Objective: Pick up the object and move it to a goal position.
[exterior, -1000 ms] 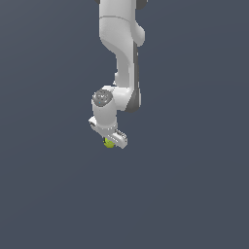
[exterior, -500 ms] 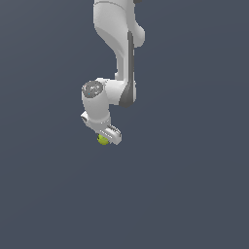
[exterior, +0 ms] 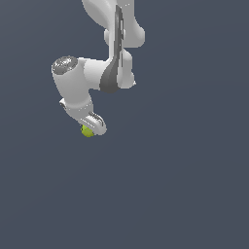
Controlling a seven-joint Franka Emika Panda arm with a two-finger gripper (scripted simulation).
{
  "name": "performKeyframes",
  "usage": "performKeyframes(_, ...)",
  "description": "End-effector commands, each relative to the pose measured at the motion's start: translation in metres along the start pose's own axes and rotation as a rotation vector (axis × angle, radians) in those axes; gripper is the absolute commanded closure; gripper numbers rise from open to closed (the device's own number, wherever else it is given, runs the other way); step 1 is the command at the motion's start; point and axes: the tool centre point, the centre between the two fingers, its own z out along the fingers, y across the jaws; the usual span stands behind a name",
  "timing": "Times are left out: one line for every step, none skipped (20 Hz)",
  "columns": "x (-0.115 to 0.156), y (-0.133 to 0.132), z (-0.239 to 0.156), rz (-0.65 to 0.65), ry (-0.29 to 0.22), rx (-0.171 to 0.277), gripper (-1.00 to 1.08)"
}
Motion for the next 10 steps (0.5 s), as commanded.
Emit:
performKeyframes(0.007, 0.008, -0.016, -0.001, 0.000, -0.001, 1.08)
performKeyframes(0.010, 0.011, -0.021, -0.001, 0.000, -0.001, 1.08)
performKeyframes(0.012, 0.013, -0.025, -0.001, 0.000, -0.001, 1.08)
performKeyframes(0.014, 0.015, -0.028, -0.001, 0.000, -0.001, 1.08)
performKeyframes(0.016, 0.016, -0.031, -0.001, 0.000, -0.001, 1.08)
performKeyframes(0.017, 0.017, -0.034, -0.001, 0.000, -0.001, 1.08)
performKeyframes(0.018, 0.018, -0.036, -0.001, 0.000, -0.001, 1.08)
performKeyframes(0.019, 0.019, -0.037, -0.001, 0.000, -0.001, 1.08)
performKeyframes(0.019, 0.019, -0.038, -0.001, 0.000, -0.001, 1.08)
performKeyframes(0.019, 0.020, -0.038, -0.001, 0.000, -0.001, 1.08)
